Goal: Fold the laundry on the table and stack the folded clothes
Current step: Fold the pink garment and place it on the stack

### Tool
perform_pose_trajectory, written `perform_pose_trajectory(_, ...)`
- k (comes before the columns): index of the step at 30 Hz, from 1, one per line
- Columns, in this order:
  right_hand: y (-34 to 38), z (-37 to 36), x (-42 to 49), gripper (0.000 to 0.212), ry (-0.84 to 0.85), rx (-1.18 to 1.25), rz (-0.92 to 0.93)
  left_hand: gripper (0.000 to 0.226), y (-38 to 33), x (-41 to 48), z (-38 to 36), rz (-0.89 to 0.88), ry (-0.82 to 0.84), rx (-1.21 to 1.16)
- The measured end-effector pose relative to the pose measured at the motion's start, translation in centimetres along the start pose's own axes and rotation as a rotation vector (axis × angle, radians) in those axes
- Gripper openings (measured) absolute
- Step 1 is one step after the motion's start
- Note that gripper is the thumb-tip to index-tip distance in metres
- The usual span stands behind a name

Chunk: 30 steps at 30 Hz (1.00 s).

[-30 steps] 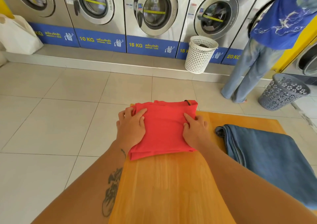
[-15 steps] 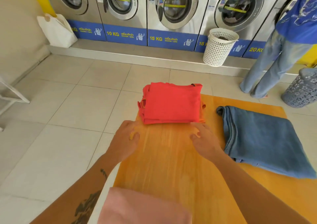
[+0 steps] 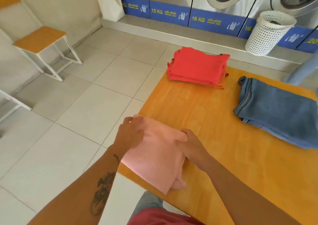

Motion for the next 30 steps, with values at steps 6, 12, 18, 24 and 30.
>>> perform_pose_trajectory(6, 0.7, 1.7, -1.5, 0.054, -0.064, 0.012, 0.087, 0.056, -2.3, -0.2, -0.9, -0.02, 0.01, -0.09)
perform_pose_trajectory(12, 2.9, 9.4, 0.7, 0.051, -0.34, -0.076, 0.173, 0.058, -6.7, 1.8, -1.2, -0.108, 0.006, -0.382)
perform_pose_trajectory(18, 1.1, 15.3, 2.2, 0.069, -0.484, -0.096, 0.0, 0.059, -9.2, 6.8, -2.4, -0.236, 0.105, -0.244)
perform_pose_trajectory(24, -0.8, 11.7, 1.8, 0.081, -0.412, 0.052, -0.081, 0.06, -9.7, 7.0, -4.7, -0.24, 0.234, -0.136)
perform_pose_trajectory(30, -0.1, 8.5, 2.0, 0.074, -0.332, 0.27, -0.054, 0.06, -11.3, 5.7, -5.8, -0.256, 0.223, -0.358)
Point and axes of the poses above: each hand's wrist, its own x-axis towards the middle knuckle, its own z-axis out of the back of the hand, y = z × x, the point moved 4 cm from there along x, towards the middle knuckle, and after that the axes turned 4 degrees about -z, right-handed, at the moved point
